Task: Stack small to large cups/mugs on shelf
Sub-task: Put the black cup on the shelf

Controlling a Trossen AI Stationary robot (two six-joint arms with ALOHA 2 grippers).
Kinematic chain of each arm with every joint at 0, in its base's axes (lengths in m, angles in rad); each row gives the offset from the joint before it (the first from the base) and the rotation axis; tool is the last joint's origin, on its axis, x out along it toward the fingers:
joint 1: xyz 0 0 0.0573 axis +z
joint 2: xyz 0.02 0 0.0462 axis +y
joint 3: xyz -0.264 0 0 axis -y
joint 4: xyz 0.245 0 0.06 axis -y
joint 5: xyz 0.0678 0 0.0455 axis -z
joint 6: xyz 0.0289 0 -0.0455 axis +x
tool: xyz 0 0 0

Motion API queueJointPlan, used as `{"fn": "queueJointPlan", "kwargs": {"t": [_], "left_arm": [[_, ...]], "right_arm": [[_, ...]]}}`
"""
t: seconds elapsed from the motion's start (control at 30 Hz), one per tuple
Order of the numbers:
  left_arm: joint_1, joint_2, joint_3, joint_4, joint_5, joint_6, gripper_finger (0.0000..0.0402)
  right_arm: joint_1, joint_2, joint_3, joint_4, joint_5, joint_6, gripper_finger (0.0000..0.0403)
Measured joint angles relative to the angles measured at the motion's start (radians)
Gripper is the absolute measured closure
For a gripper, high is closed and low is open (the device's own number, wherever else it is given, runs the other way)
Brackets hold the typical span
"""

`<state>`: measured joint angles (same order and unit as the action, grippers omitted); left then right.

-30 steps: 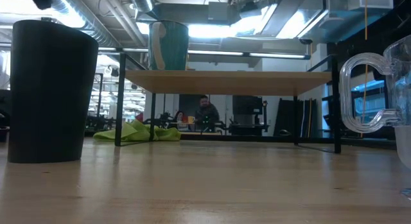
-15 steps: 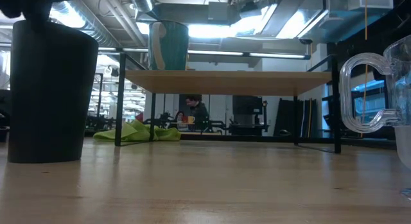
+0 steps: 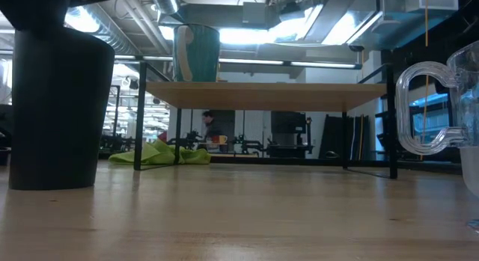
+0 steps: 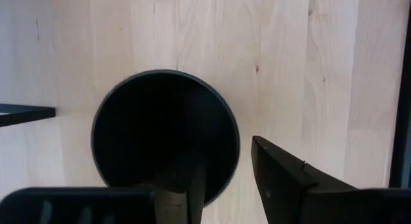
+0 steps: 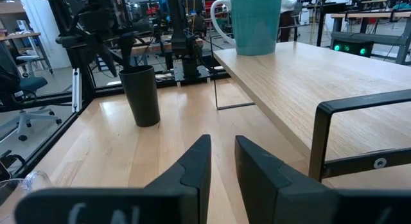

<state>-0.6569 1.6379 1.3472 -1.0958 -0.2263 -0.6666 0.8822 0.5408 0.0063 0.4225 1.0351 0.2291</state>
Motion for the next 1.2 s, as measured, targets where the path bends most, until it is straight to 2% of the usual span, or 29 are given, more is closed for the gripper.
{"fn": "queueJointPlan", "kwargs": {"t": [0.4,0.53,0.7,0.9,1.03,1.2], "left_arm": [[0.009,0.046,0.000,0.014,0.028,0.043,0.0297],[0.013,0.046,0.000,0.015,0.036,0.049,0.0325],[0.016,0.046,0.000,0.019,0.054,0.048,0.0387],[0.017,0.046,0.010,0.018,0.056,0.042,0.0396],[0.033,0.046,0.068,0.010,0.055,0.053,0.0397],[0.077,0.046,0.220,-0.052,0.057,0.090,0.0399]], "right_arm": [[0.000,0.000,0.000,0.000,0.000,0.000,0.0331],[0.000,0.000,0.000,0.000,0.000,0.000,0.0331],[0.000,0.000,0.000,0.000,0.000,0.001,0.0331],[0.000,0.000,0.000,0.000,0.000,0.000,0.0331],[0.000,0.000,0.000,0.000,0.000,0.002,0.0331],[0.000,0.000,0.000,0.000,0.000,0.002,0.0331]]}}
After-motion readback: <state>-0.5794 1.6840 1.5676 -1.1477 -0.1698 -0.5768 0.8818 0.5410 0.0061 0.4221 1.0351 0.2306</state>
